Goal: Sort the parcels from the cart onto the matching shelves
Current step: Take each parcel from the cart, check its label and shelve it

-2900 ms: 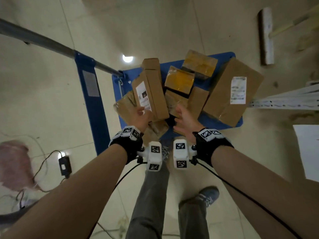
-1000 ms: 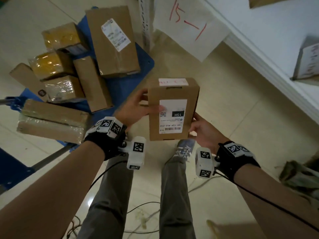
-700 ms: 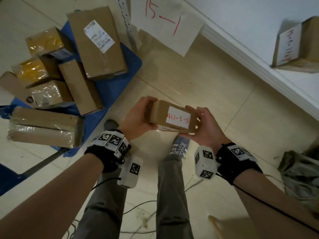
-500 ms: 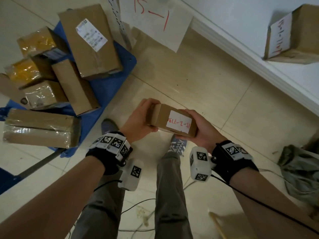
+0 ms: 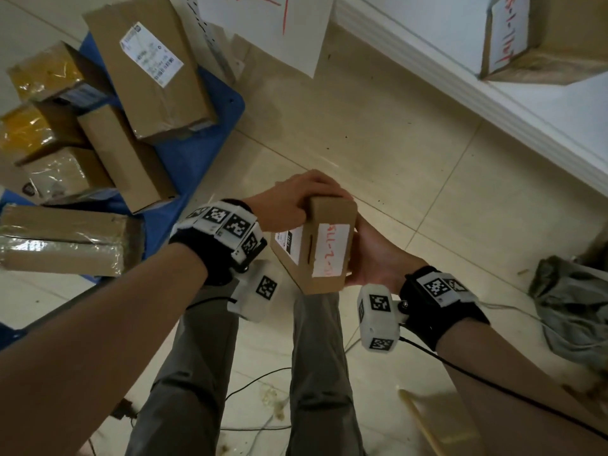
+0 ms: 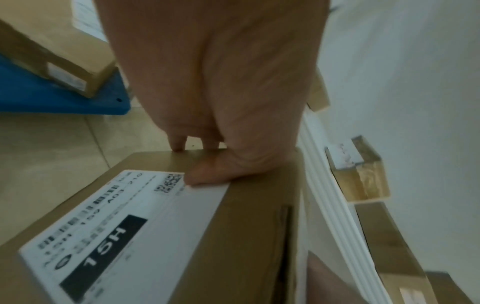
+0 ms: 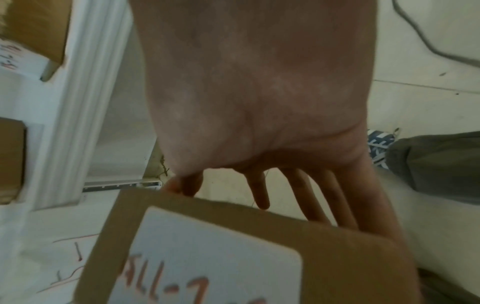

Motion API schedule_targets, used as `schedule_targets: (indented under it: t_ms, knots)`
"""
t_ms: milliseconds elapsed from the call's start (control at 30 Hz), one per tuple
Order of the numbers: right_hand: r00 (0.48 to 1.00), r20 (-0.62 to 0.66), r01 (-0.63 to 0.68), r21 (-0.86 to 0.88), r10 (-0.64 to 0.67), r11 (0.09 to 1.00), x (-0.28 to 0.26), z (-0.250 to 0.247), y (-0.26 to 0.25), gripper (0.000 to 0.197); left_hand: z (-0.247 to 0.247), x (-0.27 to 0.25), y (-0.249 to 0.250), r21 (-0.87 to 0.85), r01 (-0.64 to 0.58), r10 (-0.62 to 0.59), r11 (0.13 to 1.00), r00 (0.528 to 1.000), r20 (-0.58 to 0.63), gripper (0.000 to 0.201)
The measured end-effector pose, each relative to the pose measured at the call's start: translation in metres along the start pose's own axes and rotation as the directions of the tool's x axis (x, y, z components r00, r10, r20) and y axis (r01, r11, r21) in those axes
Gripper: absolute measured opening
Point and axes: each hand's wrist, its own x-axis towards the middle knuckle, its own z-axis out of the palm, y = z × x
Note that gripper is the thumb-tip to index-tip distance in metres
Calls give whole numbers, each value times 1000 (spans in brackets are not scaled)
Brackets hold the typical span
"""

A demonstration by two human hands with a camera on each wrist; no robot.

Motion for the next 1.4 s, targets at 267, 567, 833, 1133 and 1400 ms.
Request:
schedule_targets:
  t_ms: [267,567,833,1133,1400]
  knots:
    - [996,39,65,287,-80,956,-8,-25,14,77,13,10,6,139,157,-123,978,966,-228,95]
    - [984,109,92,369,-142,925,-29,-42,20,67,20,9,25,-86,173,-187,981,962,-201,31]
    - [959,106,179,495,-264,850,-62,-56,35,54,40,17,72,-319,211,-272,924,949,-158,27]
    - [919,55,274,622,-390,733,-151,-53,35,55,29,-6,159,-220,208,-246,953,956,-161,31]
    - [844,-55,487,494,-533,720,-249,12,44,66,-4,-85,269,240,15,-13,971,1000,-12,40]
